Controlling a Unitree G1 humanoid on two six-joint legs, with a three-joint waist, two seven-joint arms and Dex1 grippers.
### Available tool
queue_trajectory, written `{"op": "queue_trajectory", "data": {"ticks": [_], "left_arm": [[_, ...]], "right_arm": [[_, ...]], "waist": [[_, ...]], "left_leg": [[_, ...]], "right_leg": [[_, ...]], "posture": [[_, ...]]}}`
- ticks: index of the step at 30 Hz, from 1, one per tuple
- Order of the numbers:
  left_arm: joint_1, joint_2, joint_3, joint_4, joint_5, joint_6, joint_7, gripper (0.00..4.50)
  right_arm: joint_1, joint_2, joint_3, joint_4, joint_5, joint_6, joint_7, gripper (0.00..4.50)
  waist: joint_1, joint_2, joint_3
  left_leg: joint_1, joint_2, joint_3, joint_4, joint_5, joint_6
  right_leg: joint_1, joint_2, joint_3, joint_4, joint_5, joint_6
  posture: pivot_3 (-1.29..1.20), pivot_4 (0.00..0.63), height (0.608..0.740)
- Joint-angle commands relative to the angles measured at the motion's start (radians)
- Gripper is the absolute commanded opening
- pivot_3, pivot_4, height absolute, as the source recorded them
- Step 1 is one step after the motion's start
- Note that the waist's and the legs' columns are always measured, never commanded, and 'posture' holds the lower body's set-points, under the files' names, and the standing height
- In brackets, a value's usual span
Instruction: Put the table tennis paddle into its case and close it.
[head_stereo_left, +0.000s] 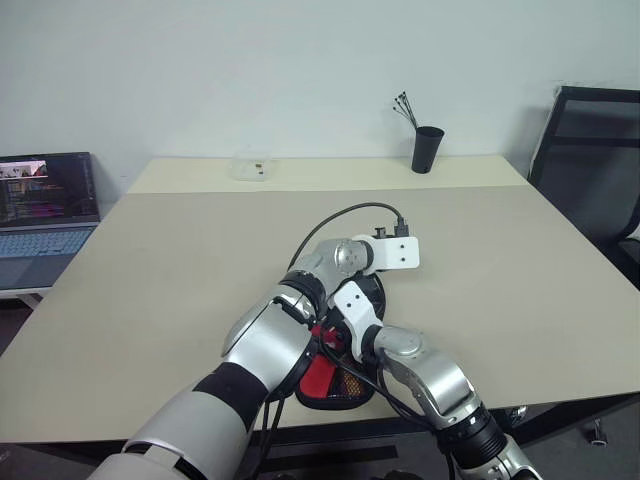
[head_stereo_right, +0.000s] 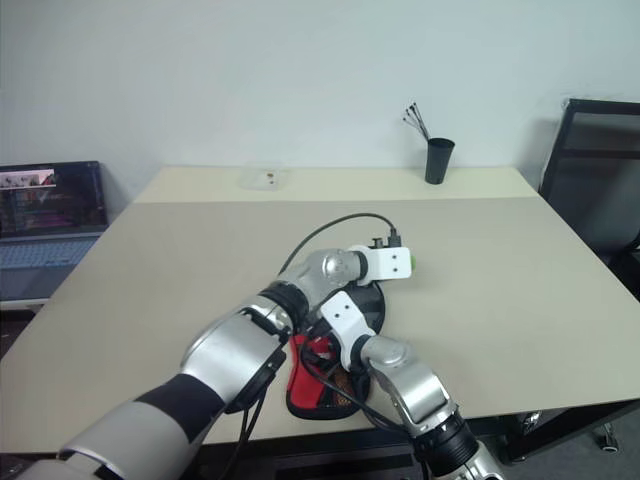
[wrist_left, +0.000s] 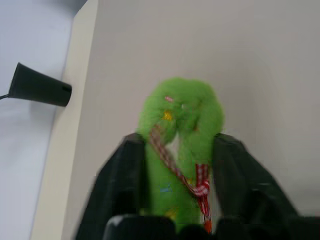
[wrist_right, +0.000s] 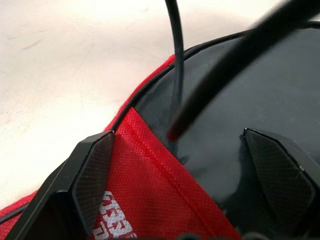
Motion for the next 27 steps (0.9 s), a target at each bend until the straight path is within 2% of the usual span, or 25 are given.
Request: {"op": "queue_trajectory", "data": {"ticks": [1, 4, 5, 9, 13, 18, 22, 27], "left_arm": [[-0.015, 0.006, 0.035, -0.046, -0.036, -0.019, -0.009, 3.31], [-0.007, 0.037, 0.053, -0.049, -0.055, -0.007, 0.007, 4.28], [-0.004, 0.045, 0.06, -0.049, -0.059, -0.003, 0.012, 4.45], [0.011, 0.09, 0.088, -0.055, -0.085, -0.004, 0.011, 4.45], [0.015, 0.133, 0.168, -0.071, -0.168, -0.006, -0.027, 4.45], [0.052, 0.168, 0.291, -0.106, -0.321, 0.003, -0.237, 4.45], [0.126, 0.219, 0.31, -0.159, -0.367, -0.008, -0.364, 4.45], [0.194, 0.273, 0.355, -0.235, -0.443, 0.049, -0.429, 4.45]], "right_arm": [[0.037, -0.004, 0.049, 0.128, -0.003, 0.069, 0.026, 4.5], [0.017, 0.0, 0.044, 0.15, -0.005, 0.054, 0.029, 4.5], [0.012, 0.0, 0.042, 0.157, -0.006, 0.049, 0.032, 4.5], [-0.015, 0.002, 0.025, 0.172, -0.007, 0.036, 0.037, 4.5], [-0.035, -0.006, -0.007, 0.116, 0.013, 0.059, 0.05, 4.5], [-0.034, -0.031, -0.068, -0.093, 0.138, 0.209, 0.126, 4.5], [-0.041, -0.129, -0.121, -0.265, 0.222, 0.32, 0.184, 4.5], [-0.047, -0.248, -0.215, -0.423, 0.347, 0.434, 0.242, 4.5]], "waist": [[-0.005, 0.0, 0.0], [-0.014, 0.0, -0.002], [-0.015, 0.001, -0.002], [-0.015, 0.001, -0.005], [-0.014, 0.001, -0.006], [-0.012, 0.001, -0.005], [-0.012, 0.001, -0.005], [-0.012, 0.001, -0.004]], "left_leg": [[0.0, 0.0, 0.0, 0.0, 0.0, 0.0], [0.0, 0.0, 0.0, 0.0, 0.0, 0.0], [0.001, 0.0, 0.0, 0.0, 0.0, 0.0], [0.002, 0.001, 0.001, 0.0, 0.0, 0.0], [0.003, 0.002, 0.0, 0.0, 0.0, 0.0], [0.0, 0.001, 0.0, 0.0, 0.0, 0.0], [-0.001, 0.0, 0.001, 0.0, -0.001, -0.002], [-0.003, 0.001, 0.0, 0.0, -0.001, -0.002]], "right_leg": [[0.0, 0.0, 0.0, 0.0, 0.0, 0.0], [0.0, 0.0, 0.0, 0.0, 0.0, 0.0], [0.0, 0.0, 0.001, 0.001, 0.0, 0.0], [0.0, 0.001, 0.001, 0.002, 0.0, 0.0], [0.0, 0.001, 0.001, 0.003, 0.0, 0.0], [0.0, 0.001, 0.001, 0.001, 0.0, 0.0], [-0.001, 0.0, 0.0, 0.0, 0.0, 0.0], [-0.003, 0.001, 0.0, 0.001, 0.0, 0.0]], "posture": [[0.0, 0.15, 0.74], [0.0, 0.15, 0.74], [0.0, 0.15, 0.74], [0.0, 0.15, 0.74], [0.0, 0.15, 0.74], [0.0, 0.15, 0.74], [0.0, 0.15, 0.74], [0.0, 0.15, 0.74]]}}
